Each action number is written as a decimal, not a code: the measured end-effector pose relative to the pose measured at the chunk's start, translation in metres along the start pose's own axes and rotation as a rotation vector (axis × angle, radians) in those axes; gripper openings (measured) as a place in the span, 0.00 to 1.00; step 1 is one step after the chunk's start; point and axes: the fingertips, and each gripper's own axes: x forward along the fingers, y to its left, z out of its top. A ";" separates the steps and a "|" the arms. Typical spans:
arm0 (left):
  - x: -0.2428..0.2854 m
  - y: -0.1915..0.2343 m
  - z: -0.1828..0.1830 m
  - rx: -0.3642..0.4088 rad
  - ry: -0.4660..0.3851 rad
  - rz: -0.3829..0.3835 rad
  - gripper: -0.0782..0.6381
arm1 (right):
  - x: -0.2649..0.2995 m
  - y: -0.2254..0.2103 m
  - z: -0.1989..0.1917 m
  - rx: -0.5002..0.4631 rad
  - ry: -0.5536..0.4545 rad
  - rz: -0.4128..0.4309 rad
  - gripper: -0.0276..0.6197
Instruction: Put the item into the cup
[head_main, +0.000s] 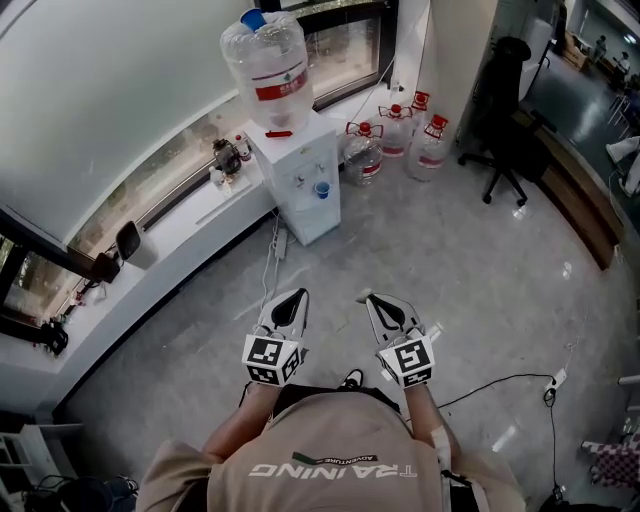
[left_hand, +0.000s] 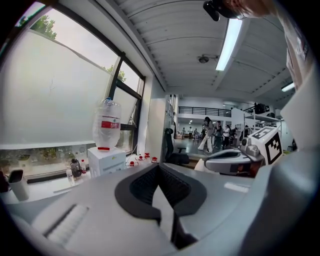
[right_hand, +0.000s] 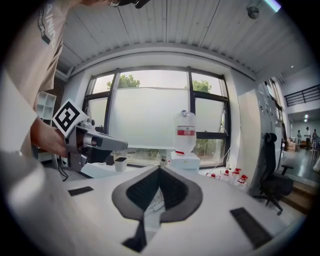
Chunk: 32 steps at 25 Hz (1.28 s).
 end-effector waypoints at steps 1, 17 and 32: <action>0.005 0.000 0.000 -0.004 0.003 0.006 0.12 | 0.003 -0.005 -0.001 0.000 0.002 0.009 0.06; 0.085 0.047 0.003 -0.016 0.044 -0.022 0.12 | 0.077 -0.055 0.001 0.007 0.032 0.017 0.06; 0.164 0.129 0.035 0.000 0.014 -0.119 0.12 | 0.170 -0.094 0.031 0.012 0.062 -0.077 0.06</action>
